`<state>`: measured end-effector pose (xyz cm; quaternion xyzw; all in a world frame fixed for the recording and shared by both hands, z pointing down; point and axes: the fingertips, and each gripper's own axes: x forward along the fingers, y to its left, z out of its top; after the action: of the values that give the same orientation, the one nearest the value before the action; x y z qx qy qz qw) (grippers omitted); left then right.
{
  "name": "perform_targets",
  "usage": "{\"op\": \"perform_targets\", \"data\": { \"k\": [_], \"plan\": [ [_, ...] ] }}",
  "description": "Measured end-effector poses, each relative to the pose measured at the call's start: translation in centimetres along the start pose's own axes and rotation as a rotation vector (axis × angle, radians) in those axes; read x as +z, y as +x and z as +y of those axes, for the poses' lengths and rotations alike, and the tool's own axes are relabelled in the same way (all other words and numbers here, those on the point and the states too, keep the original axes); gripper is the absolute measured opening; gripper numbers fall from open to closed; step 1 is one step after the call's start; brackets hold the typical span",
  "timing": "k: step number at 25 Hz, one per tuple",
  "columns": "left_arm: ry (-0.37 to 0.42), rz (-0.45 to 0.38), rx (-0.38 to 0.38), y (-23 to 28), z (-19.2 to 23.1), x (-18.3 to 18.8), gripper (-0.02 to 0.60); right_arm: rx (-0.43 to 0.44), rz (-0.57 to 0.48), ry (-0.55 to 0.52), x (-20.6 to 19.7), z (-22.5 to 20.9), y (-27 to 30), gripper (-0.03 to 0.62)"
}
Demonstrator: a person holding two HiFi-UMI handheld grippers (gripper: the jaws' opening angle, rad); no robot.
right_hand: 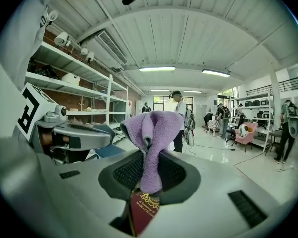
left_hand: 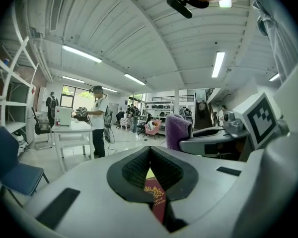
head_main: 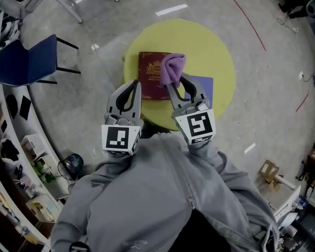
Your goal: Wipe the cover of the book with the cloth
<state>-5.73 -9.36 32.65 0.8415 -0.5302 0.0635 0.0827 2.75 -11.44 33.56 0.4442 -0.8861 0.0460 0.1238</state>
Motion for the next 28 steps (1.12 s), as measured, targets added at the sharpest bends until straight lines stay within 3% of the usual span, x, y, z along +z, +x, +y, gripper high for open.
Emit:
{"op": "perform_targets", "data": {
  "k": [13, 16, 28],
  "plan": [
    [-0.018, 0.041, -0.03, 3.1, 2.2, -3.7, 0.018, 0.089, 0.093, -0.12, -2.3, -1.0, 6.7, 0.092],
    [-0.021, 0.051, -0.033, 4.0, 2.3, -4.3, 0.018, 0.133, 0.129, -0.18, -3.4, -1.3, 8.0, 0.092],
    [-0.026, 0.143, -0.022, 6.5, 3.6, -8.2, 0.018, 0.331, 0.284, -0.238, -7.2, -1.8, 13.8, 0.092]
  ]
}}
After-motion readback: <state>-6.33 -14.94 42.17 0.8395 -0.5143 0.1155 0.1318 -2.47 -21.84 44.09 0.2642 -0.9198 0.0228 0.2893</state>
